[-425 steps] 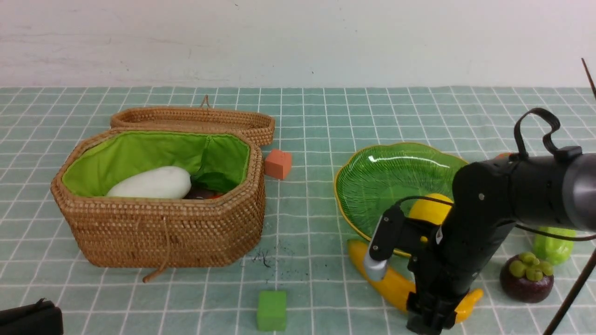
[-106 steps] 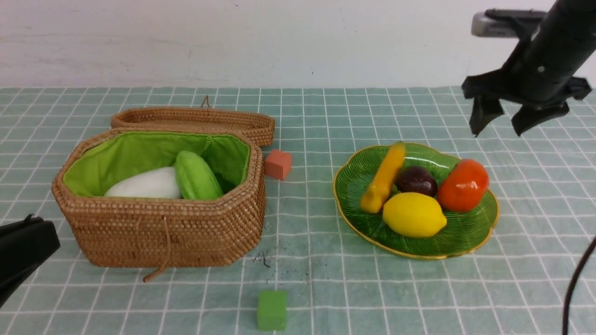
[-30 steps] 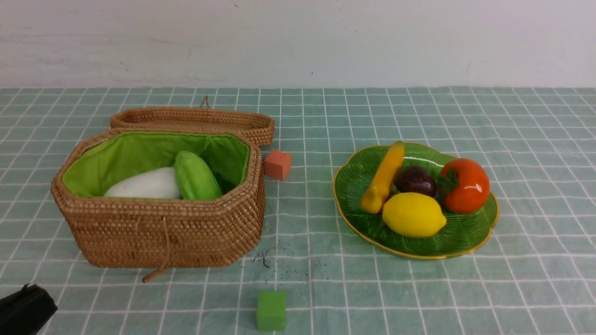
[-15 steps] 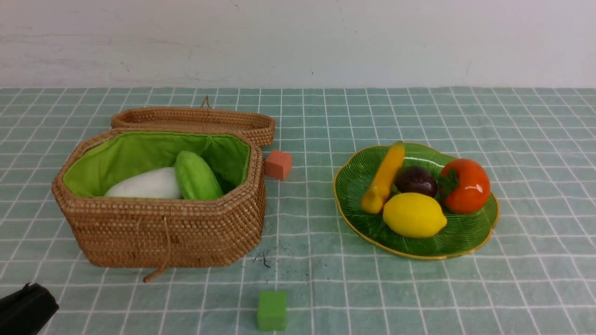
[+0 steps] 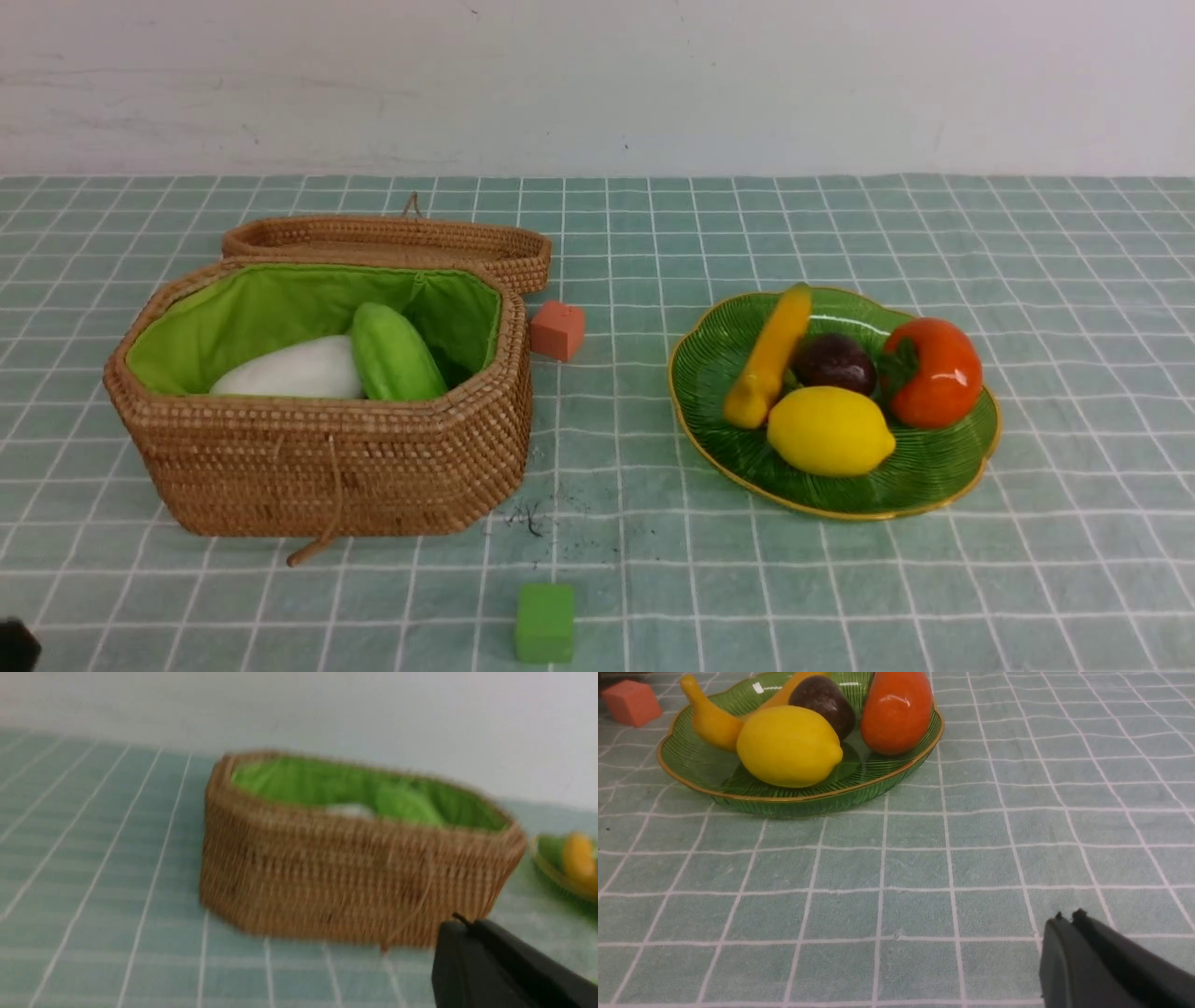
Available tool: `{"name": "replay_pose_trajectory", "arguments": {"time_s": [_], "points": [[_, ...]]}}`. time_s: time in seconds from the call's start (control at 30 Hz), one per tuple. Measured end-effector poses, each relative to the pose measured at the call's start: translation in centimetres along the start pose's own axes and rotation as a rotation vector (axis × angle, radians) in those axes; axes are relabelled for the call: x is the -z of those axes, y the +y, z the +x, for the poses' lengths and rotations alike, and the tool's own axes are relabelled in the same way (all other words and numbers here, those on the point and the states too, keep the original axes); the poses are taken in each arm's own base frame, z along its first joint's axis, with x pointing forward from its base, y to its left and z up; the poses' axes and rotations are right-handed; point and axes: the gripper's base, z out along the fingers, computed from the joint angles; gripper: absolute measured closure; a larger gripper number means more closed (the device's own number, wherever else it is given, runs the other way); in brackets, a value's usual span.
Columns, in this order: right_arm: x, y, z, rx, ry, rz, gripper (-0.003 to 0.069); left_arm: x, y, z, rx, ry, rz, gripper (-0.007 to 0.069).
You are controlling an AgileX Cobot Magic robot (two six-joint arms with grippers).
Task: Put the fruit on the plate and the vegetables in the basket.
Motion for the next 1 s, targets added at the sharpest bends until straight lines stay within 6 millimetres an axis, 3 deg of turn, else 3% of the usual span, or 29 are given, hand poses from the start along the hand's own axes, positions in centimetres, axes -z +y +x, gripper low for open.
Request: {"name": "replay_pose_trajectory", "arguments": {"time_s": [0.13, 1.0], "points": [[0.0, 0.0, 0.0, 0.0, 0.0, 0.0, 0.0654, 0.1, 0.4, 2.1, 0.02, 0.207, -0.051, 0.0638], [0.0, 0.0, 0.0, 0.0, 0.0, 0.0, 0.0634, 0.1, 0.4, 2.1, 0.074, 0.206, -0.059, 0.0638]]}}
